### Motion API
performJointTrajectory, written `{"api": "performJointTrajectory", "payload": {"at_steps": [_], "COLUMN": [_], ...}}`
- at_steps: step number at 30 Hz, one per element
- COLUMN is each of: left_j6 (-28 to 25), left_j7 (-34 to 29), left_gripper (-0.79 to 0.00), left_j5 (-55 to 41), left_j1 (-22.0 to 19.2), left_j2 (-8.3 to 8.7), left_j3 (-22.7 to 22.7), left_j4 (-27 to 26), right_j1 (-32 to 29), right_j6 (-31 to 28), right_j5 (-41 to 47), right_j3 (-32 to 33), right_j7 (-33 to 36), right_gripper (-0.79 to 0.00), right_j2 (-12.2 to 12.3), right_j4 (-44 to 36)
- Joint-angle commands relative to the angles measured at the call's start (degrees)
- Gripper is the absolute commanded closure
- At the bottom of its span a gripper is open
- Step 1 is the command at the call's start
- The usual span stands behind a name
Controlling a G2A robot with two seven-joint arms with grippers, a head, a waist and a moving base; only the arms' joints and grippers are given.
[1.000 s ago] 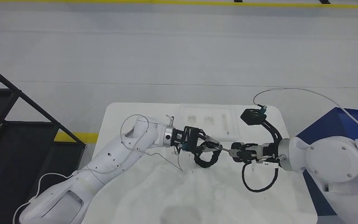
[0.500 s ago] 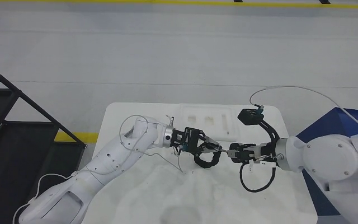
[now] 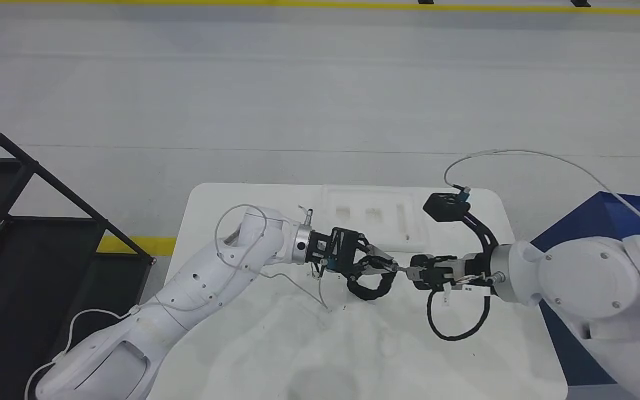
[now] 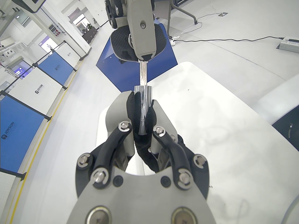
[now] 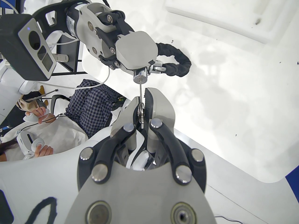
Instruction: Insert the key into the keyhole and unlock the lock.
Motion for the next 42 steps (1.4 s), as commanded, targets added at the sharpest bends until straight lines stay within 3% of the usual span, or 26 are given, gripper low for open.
{"api": "performJointTrajectory", "payload": {"at_steps": [1, 17, 18, 20, 26, 32, 36, 42], "left_j6": [-0.2, -1.7, -1.9, -2.1, -4.9, -8.4, -8.4, -8.4], "left_j7": [-0.1, -2.0, -2.2, -2.6, -4.5, -6.0, -10.8, -22.6], "left_gripper": [0.0, 0.0, 0.0, 0.0, 0.0, 0.0, 0.0, 0.0], "left_j5": [0.0, -1.8, -2.1, -2.8, -7.3, -17.8, -27.0, -45.6], "left_j1": [-0.1, -0.3, -0.3, -0.3, -0.1, 0.2, -1.2, -6.1], "left_j2": [-0.06, -0.71, -0.76, -0.84, -1.29, -1.89, -1.51, 0.63], "left_j3": [0.0, 0.2, 0.2, 0.1, -0.1, 0.3, 4.4, 13.1], "left_j4": [0.0, 0.4, 0.6, 1.0, 3.4, 7.1, 7.9, 6.9], "right_j1": [0.4, 4.4, 4.8, 5.5, 6.5, 6.2, 4.9, 1.5], "right_j6": [0.2, 1.5, 1.6, 1.8, -2.9, -18.4, -29.5, -39.1], "right_j5": [0.2, 1.5, 1.7, 1.8, 1.7, -2.4, -4.2, -8.5], "right_j3": [-0.5, -6.0, -6.4, -6.9, -6.2, -4.7, -3.4, -4.0], "right_j7": [-0.2, -1.5, -1.6, -1.9, -5.0, -3.2, -2.5, -1.3], "right_gripper": [0.0, 0.0, -0.126, -0.785, -0.785, -0.785, -0.785, -0.785], "right_j2": [0.2, 1.0, 0.9, 0.8, 0.4, 1.0, 1.5, 1.9], "right_j4": [0.0, 1.0, 1.2, 1.3, 1.4, 1.6, 2.9, 3.6]}}
